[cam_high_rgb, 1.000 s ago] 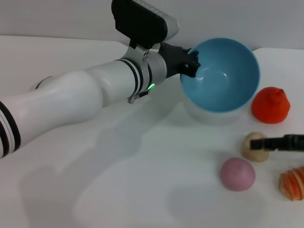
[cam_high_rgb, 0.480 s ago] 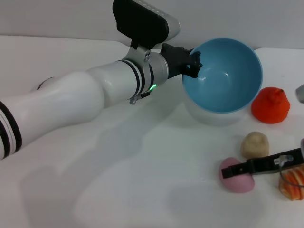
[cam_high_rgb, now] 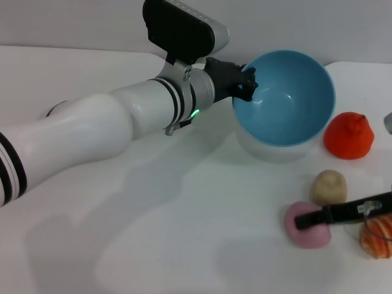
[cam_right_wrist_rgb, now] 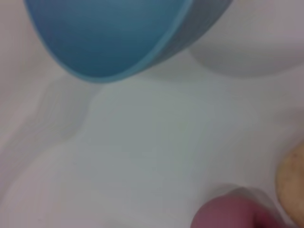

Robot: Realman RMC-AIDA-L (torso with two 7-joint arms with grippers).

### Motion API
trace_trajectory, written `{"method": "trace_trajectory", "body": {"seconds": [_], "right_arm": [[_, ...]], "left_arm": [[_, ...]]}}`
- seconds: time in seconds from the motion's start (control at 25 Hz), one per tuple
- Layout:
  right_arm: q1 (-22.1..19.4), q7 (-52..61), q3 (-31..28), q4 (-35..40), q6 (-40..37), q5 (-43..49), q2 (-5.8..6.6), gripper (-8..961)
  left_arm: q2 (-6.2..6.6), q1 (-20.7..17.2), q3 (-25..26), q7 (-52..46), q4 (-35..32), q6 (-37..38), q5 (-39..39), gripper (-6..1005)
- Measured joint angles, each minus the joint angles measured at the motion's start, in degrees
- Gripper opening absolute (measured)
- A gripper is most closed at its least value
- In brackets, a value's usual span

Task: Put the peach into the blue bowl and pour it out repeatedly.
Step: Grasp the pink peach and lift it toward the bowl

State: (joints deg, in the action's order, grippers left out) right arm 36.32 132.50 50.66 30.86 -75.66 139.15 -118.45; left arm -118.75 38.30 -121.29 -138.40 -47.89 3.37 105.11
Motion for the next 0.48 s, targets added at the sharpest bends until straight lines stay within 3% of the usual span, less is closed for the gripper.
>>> {"method": "trace_trajectory", "body": {"seconds": [0.24, 0.48], "right_arm": [[-1.91, -2.03, 0.16, 5.56, -4.54, -5.90, 0.03, 333], [-5.77, -6.48, -1.64, 21.83, -16.60, -13.83, 0.10, 284]], "left_arm": [[0.14, -0.08, 0.00, -0.01, 0.34, -0.15, 0.00, -1], [0.19, -0.03, -0.05, 0.47, 0.94, 0.03, 0.15, -2]]}}
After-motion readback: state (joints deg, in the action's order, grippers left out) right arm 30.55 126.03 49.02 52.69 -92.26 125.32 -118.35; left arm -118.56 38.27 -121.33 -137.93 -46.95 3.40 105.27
